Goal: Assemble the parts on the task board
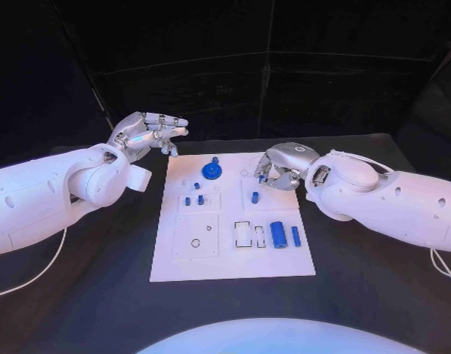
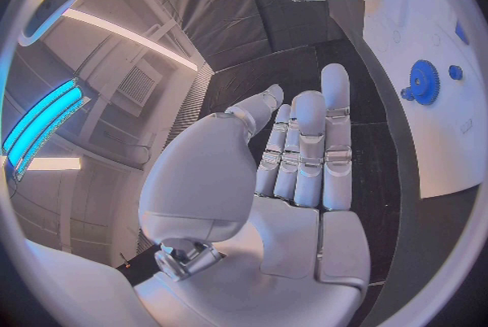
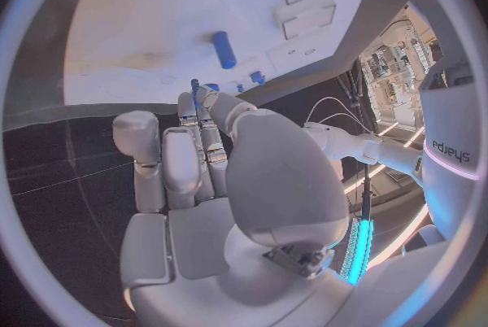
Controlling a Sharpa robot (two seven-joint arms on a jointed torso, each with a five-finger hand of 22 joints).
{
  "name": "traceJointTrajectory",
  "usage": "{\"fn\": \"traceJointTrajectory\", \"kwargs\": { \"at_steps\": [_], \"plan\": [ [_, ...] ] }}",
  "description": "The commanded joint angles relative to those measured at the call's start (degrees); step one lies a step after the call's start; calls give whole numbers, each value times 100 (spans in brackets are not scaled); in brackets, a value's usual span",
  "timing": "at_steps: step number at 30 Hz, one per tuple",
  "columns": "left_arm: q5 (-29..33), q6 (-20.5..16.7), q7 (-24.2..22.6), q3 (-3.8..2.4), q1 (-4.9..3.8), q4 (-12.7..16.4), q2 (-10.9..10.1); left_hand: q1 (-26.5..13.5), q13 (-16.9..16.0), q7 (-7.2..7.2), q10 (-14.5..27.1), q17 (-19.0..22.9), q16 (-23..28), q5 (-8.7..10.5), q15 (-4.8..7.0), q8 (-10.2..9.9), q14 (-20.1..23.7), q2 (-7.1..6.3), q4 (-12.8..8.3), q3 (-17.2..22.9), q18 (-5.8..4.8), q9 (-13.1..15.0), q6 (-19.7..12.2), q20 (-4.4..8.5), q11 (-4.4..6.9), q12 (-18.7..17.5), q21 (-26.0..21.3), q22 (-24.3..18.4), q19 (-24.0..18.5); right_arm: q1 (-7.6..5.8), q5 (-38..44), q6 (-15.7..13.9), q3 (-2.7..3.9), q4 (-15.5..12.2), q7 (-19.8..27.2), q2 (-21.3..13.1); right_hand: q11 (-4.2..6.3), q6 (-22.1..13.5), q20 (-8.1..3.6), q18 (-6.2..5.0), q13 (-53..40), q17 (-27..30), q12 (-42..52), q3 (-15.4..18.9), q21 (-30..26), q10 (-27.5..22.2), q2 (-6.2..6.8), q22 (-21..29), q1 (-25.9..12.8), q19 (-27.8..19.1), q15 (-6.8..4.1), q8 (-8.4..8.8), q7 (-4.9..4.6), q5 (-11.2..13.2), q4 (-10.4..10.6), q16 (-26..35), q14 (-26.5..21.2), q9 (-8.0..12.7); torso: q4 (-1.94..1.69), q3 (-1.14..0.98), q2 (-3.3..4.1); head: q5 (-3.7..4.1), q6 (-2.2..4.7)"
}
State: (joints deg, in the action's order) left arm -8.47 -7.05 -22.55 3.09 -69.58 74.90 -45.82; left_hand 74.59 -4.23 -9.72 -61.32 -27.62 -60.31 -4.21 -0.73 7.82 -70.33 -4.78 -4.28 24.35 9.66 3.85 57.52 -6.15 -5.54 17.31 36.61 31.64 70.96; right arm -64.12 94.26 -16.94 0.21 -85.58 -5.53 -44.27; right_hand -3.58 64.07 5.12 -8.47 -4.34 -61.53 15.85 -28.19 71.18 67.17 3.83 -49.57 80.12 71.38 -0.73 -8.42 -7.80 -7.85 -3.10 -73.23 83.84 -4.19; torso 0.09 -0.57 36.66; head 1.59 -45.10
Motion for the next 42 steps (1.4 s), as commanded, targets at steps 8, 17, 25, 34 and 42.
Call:
{"fn": "traceJointTrajectory", "kwargs": {
  "at_steps": [8, 17, 25, 34, 42],
  "plan": [
    [30, 0, -156, -4, -8, 30, 30, 46, 0, -37, 21, 1, 35, 0, 0, 5, 39, 34, -26, -15, 77, -4, -4, -10, -25, 35, -36, -8, -37, -14, -1230, -418, 23, -587, 346, 141, -10, 9, -9, 100, 18, 19, -72, -40, 34, 33, 12, 10, -91, 35, -33, 34, -17, -17, 3, -9, 169, 3, -13, 18, 4, -241, -9],
    [29, -26, -208, -4, -9, 34, 83, 47, 0, -38, 21, 2, 34, -1, 0, 6, 40, 38, -26, -13, 77, -4, -4, -11, -25, 36, -36, -8, -37, 212, -1090, -224, 3, -516, 418, 703, -14, 0, -8, 97, 22, 31, -88, -47, 29, 27, 6, 25, -102, 26, -31, 45, -21, -18, 4, -5, 168, 7, -19, 12, 2, -529, -112],
    [29, -17, -207, -4, -9, 18, 143, 47, 0, -38, 21, 2, 34, -1, 0, 6, 40, 38, -26, -13, 77, -4, -4, -11, -25, 36, -36, -8, -37, 484, -947, -50, -20, -159, 437, 1116, -20, -8, -6, 94, 25, 50, -108, -51, 21, 24, -3, 47, -130, 14, -26, 57, -26, -22, 15, 1, 166, 10, -12, 5, 3, -705, -162],
    [30, 0, -194, -5, -11, 2, 200, 48, 0, -43, 22, 17, 39, 0, -3, 7, 47, 46, -26, -13, 77, -4, -6, -13, -29, 43, -40, -10, -38, 588, -657, 202, -40, -3, 293, 1268, -30, -29, 0, 90, 32, 66, -152, -33, 15, 6, 23, 65, -190, 0, -17, 83, -34, -23, 23, -1, 163, 17, 0, 7, -1, -812, -235],
    [30, 16, -178, -5, -11, -24, 228, 48, 0, -43, 22, 17, 39, 0, -3, 7, 47, 46, -26, -13, 77, -4, -6, -13, -29, 43, -40, -10, -38, 608, -411, 420, -45, 4, 146, 1289, -33, -36, 2, 91, 33, 60, -165, -26, 20, 1, 30, 56, -207, 2, -15, 91, -37, -27, 26, -7, 164, 19, -10, 4, 2, -850, -297]
  ]
}}
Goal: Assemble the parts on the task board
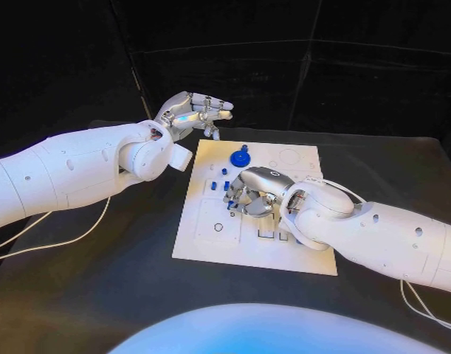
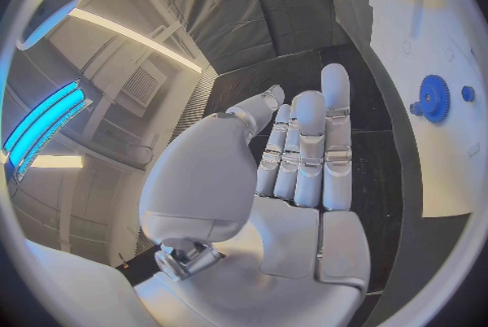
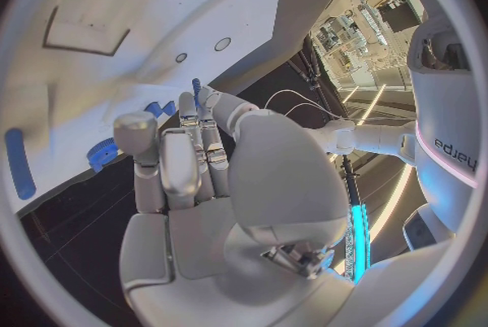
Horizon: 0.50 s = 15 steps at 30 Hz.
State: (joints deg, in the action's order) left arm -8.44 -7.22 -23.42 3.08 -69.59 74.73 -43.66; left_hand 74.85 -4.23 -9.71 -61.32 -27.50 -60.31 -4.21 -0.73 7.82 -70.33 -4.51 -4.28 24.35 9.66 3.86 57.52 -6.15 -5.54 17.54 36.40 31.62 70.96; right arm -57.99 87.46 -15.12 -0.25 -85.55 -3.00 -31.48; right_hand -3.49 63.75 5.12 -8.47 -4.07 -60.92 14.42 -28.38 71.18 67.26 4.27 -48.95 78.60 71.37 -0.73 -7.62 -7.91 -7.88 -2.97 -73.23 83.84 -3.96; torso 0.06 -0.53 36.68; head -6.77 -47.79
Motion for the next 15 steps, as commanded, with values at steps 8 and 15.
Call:
{"fn": "traceJointTrajectory", "kwargs": {
  "at_steps": [8, 15],
  "plan": [
    [27, 42, -74, -4, -9, -19, 22, 13, 0, -47, 27, 22, 45, 2, -6, 6, 56, 17, -22, -20, 76, -4, -11, -15, -33, 22, -23, -10, -40, 0, 385, 361, -3, 72, -181, 17, -42, -3, 3, 93, 6, -8, -25, -3, 24, -7, -13, -13, -63, 6, -15, 13, -26, -25, 16, -12, 165, -3, -4, 5, -1, -31, -52],
    [27, 41, -65, -4, -10, -21, 19, 13, 0, -47, 27, 22, 45, 2, -6, 6, 56, 17, -22, -20, 76, -4, -11, -15, -33, 22, -23, -10, -40, 2, 427, 461, -8, 109, -184, 36, -42, -2, 4, 93, 6, -2, -27, -2, 23, -6, -13, -10, -66, 5, -15, 14, -25, -27, 17, -10, 164, -3, -7, 7, 0, -33, -70]
  ]
}}
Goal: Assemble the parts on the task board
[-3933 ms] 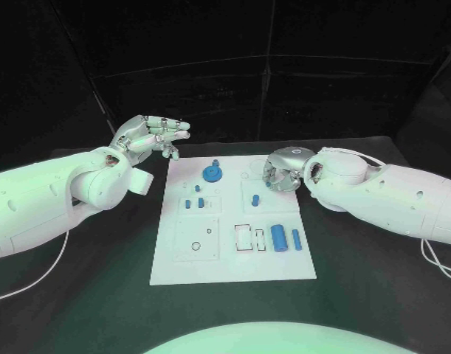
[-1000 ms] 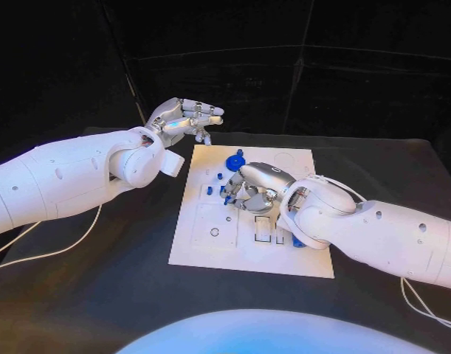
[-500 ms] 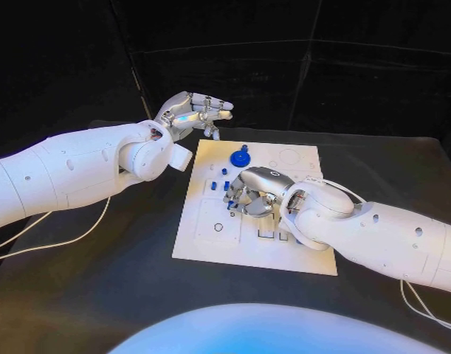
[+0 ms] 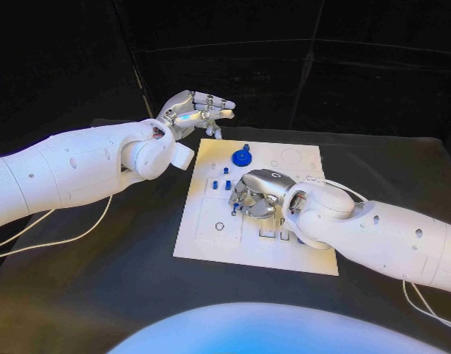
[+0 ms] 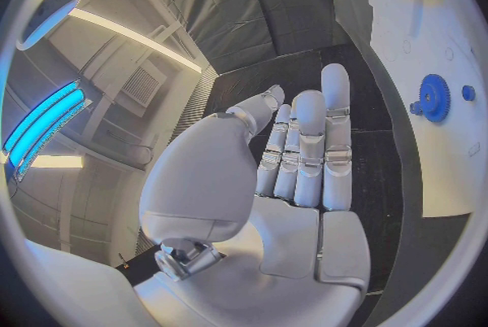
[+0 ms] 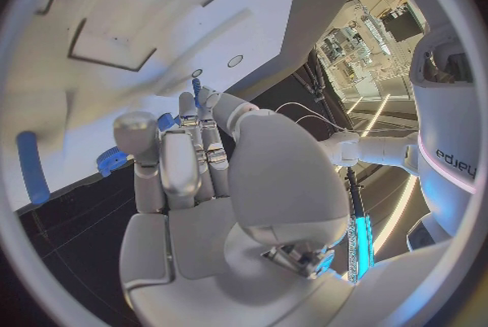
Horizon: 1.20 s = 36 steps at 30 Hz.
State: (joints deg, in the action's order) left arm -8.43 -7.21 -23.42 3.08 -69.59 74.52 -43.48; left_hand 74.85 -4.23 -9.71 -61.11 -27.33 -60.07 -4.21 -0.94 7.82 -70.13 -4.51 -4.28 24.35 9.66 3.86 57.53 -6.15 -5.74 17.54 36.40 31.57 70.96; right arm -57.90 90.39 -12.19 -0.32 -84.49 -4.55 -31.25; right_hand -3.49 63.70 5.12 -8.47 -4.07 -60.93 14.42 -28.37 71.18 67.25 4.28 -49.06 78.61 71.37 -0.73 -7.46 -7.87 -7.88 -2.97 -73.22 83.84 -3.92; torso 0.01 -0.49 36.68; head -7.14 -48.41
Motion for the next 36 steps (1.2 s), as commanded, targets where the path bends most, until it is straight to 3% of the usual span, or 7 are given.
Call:
{"fn": "traceJointTrajectory", "kwargs": {
  "at_steps": [1, 10, 16, 36],
  "plan": [
    [26, 40, -65, -4, -10, 0, 1, 13, 0, -48, 7, 5, 21, 2, 15, 6, 35, 17, -22, -20, 76, -5, -11, -15, -12, 23, -23, -5, -40, -7, 140, 174, -2, 6, -28, 15, -42, 2, 4, 92, 7, 0, -28, -2, 22, -5, -14, 2, -68, 4, -15, -2, -29, -28, 17, -9, 164, -8, -2, 3, 0, 3, -8],
    [26, 47, -50, -4, -11, 1, -3, 13, 0, -48, 7, 5, 21, 2, 15, 6, 35, 17, -22, -20, 76, -5, -11, -15, -12, 23, -23, -5, -40, -6, 174, 211, -10, 33, -22, 45, -42, 2, 4, 92, 7, 0, -28, -2, 22, -5, -14, 2, -68, 4, -15, -2, -29, -28, 17, -9, 164, -8, 1, -2, 0, 0, -19],
    [26, 57, -34, -4, -11, -7, 1, 6, 1, -51, 13, 5, 18, 3, 12, 5, 38, 16, -19, -27, 75, -5, -16, -17, -15, 26, -27, -7, -42, 5, 177, 230, -18, 24, -7, 59, -42, 2, 4, 92, 7, 0, -28, -2, 22, -5, -14, 2, -68, 4, -15, -2, -29, -28, 17, -9, 164, -8, 2, -3, 4, -9, -66],
    [26, 83, -2, -4, -12, -22, 4, -4, 3, -57, 22, 13, 19, 4, 8, 2, 43, 13, -15, -34, 75, -6, -26, -20, -20, 28, -31, -10, -43, 26, 579, 365, -37, 16, -297, 112, -46, -8, 10, 90, 9, 10, -59, 9, 18, -15, -1, 15, -97, -6, -12, 14, -30, -43, 16, -12, 162, -6, 0, 1, -1, -13, -72]
  ]
}}
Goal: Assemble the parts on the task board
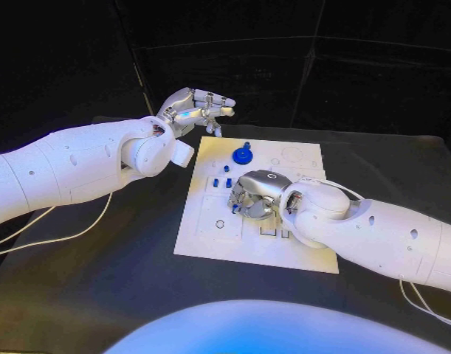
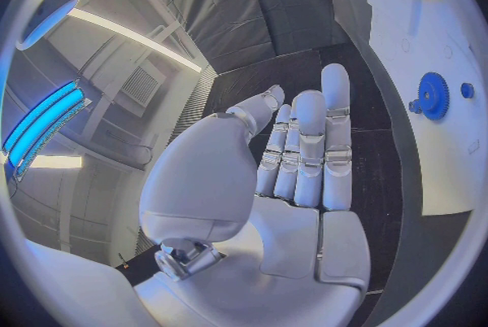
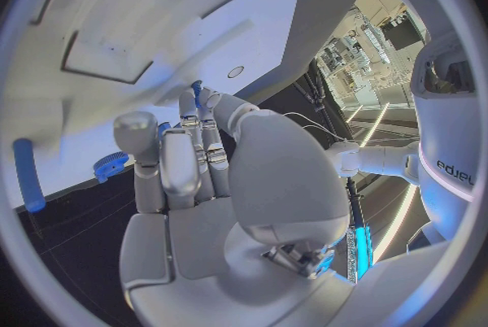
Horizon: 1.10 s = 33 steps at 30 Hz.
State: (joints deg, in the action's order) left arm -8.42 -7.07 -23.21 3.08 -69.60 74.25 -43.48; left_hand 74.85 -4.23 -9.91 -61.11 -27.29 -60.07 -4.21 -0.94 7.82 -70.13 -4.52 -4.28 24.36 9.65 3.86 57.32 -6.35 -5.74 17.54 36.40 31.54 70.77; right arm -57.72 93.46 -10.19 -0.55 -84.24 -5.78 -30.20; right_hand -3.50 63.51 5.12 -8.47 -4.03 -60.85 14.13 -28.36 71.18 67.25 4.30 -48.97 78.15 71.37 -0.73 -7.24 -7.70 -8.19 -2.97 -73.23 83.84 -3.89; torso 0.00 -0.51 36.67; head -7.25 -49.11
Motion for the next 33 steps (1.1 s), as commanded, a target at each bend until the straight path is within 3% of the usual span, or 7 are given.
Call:
{"fn": "traceJointTrajectory", "kwargs": {
  "at_steps": [1, 7, 13, 20, 24, 28, 33],
  "plan": [
    [25, 69, -22, -4, -11, 5, 3, -4, 2, -37, 22, 9, 19, 4, 8, 2, 43, 13, -15, -34, 75, -6, -5, -1, -20, 28, -31, -7, -24, 8, 294, 178, -22, -14, -185, 9, -47, 7, 12, 90, 6, 7, -40, 12, 17, -20, 6, 6, -58, -7, -10, -2, -48, -9, 13, -11, 161, -8, 0, 4, 1, -2, -3],
    [25, 71, -16, -4, -12, 6, 0, -4, 2, -37, 22, 9, 19, 4, 8, 2, 43, 13, -15, -34, 75, -6, -5, -1, -20, 28, -31, -7, -24, 10, 364, 262, -108, -48, -250, 4, -105, -140, 46, 83, 30, 36, -177, 82, -19, -169, 93, 76, -200, -53, 40, 104, -107, 7, 57, -8, 148, 17, 1, 5, -2, -2, -7],
    [25, 74, -11, -4, -14, 8, -3, -4, 2, -37, 22, 9, 19, 4, 8, 2, 43, 13, -15, -34, 75, -6, -5, -1, -20, 28, -31, -7, -24, 11, 328, 248, -131, -52, -271, 14, -232, -375, 134, 69, 39, 90, -374, 218, -85, -480, 232, 184, -367, -128, 138, 257, -218, 48, 130, 6, 122, 21, 4, 4, 0, 5, 7],
    [25, 82, 4, -4, -15, 5, -4, -7, 3, -41, 30, 17, 21, 4, 5, 0, 48, 11, -14, -39, 75, -7, -13, -3, -24, 30, -34, -9, -25, 11, 319, 163, -137, -61, -261, 15, -246, -397, 150, 66, 35, 98, -386, 240, -92, -509, 248, 193, -375, -137, 150, 273, -229, 50, 131, 7, 116, 18, 2, 0, 0, 11, 4],
    [25, 86, 15, -4, -16, 3, -4, -7, 3, -41, 30, 17, 21, 4, 5, 0, 48, 11, -14, -39, 75, -7, -13, -3, -24, 30, -34, -9, -25, 11, 303, -1, -138, -62, -246, 12, -339, -632, 213, 8, 40, 323, -494, 375, -267, -842, 329, 504, -411, -326, 228, 366, -308, 40, 141, 139, 26, 25, 2, 2, -1, 14, 13],
    [25, 94, 26, -4, -16, -4, -4, -10, 4, -44, 36, 14, 18, 4, 3, -2, 49, 8, -14, -43, 75, -7, -18, -5, -26, 30, -36, -10, -25, 11, 260, -304, -139, -83, -227, -8, -338, -918, 241, -28, 26, 444, -484, 545, -377, -1075, 352, 679, -405, -437, 237, 368, -268, 11, 140, 205, -36, 21, 1, 0, -3, 22, 31],
    [25, 106, 38, -4, -16, -14, -6, -10, 4, -44, 37, 14, 17, 4, 3, -2, 49, 7, -14, -44, 75, -7, -19, -5, -27, 30, -37, -10, -25, 13, 198, -740, -138, -259, -205, -177, -333, -874, 237, -22, 11, 496, -404, 601, -362, -1073, 317, 647, -370, -411, 231, 334, -269, -42, 135, 218, -35, 2, 4, -6, -9, 25, 61]
  ]
}}
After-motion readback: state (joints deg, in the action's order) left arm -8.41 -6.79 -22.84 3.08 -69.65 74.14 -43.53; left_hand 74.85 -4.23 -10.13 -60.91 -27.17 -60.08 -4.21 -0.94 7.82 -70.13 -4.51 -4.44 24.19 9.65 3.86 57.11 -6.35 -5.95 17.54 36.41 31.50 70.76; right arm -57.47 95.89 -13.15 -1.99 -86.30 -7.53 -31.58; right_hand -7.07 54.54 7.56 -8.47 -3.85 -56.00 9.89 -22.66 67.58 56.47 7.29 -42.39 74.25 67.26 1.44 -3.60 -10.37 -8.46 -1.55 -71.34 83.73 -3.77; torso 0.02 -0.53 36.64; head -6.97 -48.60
